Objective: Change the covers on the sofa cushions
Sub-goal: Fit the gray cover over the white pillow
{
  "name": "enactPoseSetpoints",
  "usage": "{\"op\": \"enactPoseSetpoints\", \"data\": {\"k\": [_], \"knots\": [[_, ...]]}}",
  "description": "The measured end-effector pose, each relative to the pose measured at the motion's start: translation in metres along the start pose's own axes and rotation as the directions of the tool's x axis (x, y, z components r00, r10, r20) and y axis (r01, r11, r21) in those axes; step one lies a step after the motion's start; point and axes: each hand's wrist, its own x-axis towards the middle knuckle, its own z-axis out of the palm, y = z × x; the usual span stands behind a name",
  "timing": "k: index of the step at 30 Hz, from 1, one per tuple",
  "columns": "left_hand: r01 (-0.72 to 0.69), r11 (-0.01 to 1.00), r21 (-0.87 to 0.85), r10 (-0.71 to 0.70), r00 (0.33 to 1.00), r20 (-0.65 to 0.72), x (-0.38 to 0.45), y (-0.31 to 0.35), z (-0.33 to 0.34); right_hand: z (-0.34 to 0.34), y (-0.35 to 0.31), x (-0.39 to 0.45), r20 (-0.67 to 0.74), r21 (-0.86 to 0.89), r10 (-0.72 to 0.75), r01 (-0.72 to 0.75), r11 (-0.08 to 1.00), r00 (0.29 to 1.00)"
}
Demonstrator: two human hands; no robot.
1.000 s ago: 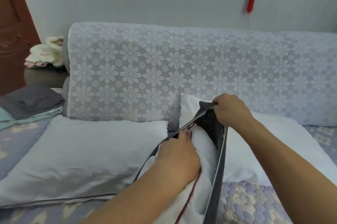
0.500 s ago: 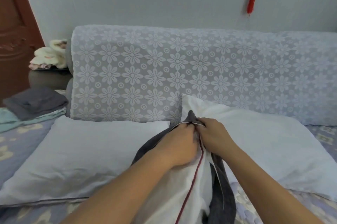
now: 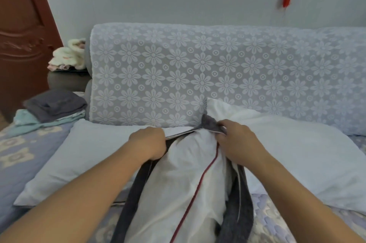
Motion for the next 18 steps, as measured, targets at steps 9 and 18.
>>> {"op": "enactPoseSetpoints", "data": {"k": [9,18], "knots": [[-0.005,0.972,-0.236,0.062,0.970,0.236,-0.073,-0.071,0.028,0.008,-0.019,-0.046,0.278,0.393,0.084,-0.193,0.899,0.957],[-0.193,0.903,-0.384,0.132,0.975,-0.180,-0.034,-0.023,-0.086,-0.041,-0.050,-0.032,0.283,0.906,0.117,-0.226,-0.359,0.952]]}}
